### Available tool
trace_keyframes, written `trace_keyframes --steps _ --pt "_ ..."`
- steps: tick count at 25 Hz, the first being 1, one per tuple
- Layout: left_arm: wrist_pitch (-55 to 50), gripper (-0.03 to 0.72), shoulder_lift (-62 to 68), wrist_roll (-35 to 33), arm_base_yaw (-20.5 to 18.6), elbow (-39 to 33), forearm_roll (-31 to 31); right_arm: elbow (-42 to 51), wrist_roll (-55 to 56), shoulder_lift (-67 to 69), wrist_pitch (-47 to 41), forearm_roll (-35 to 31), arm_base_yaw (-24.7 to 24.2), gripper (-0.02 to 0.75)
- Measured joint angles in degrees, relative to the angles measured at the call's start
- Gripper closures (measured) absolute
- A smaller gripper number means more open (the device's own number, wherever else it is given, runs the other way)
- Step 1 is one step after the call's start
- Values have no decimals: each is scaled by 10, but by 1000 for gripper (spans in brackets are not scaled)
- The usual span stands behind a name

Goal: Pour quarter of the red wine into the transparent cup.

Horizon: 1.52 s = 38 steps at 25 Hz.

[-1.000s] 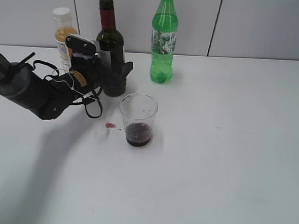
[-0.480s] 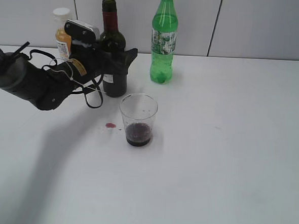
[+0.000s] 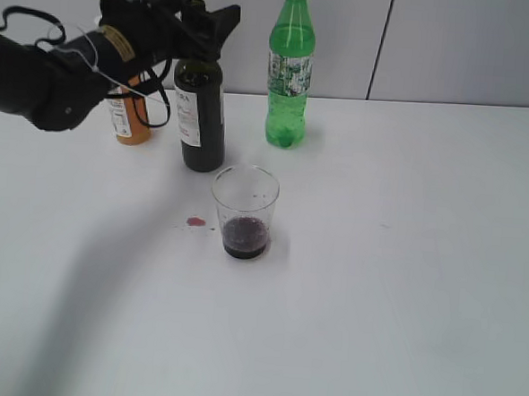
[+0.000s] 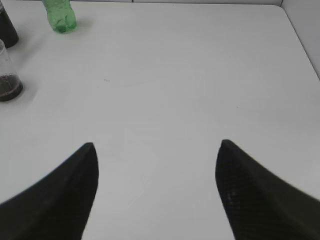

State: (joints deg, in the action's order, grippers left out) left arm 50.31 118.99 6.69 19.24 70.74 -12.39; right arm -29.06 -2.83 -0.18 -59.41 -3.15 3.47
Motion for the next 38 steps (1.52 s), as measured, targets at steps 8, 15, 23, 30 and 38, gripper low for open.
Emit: trace_keyframes --steps 8,15,23,30,38 --pt "-136 20 -148 4 0 0 -20 0 0 0 0 -1 0 154" --pt "-551 33 -314 10 0 0 -21 0 0 0 0 -2 0 154" --pt "-1006 50 -441 -11 -30 -23 38 0 0 0 0 -2 0 154" --pt "-1089 62 -557 -67 -129 -165 112 0 0 0 0 -2 0 154" --pt "-1133 71 -762 -64 -135 -320 130 0 0 0 0 -9 0 154"
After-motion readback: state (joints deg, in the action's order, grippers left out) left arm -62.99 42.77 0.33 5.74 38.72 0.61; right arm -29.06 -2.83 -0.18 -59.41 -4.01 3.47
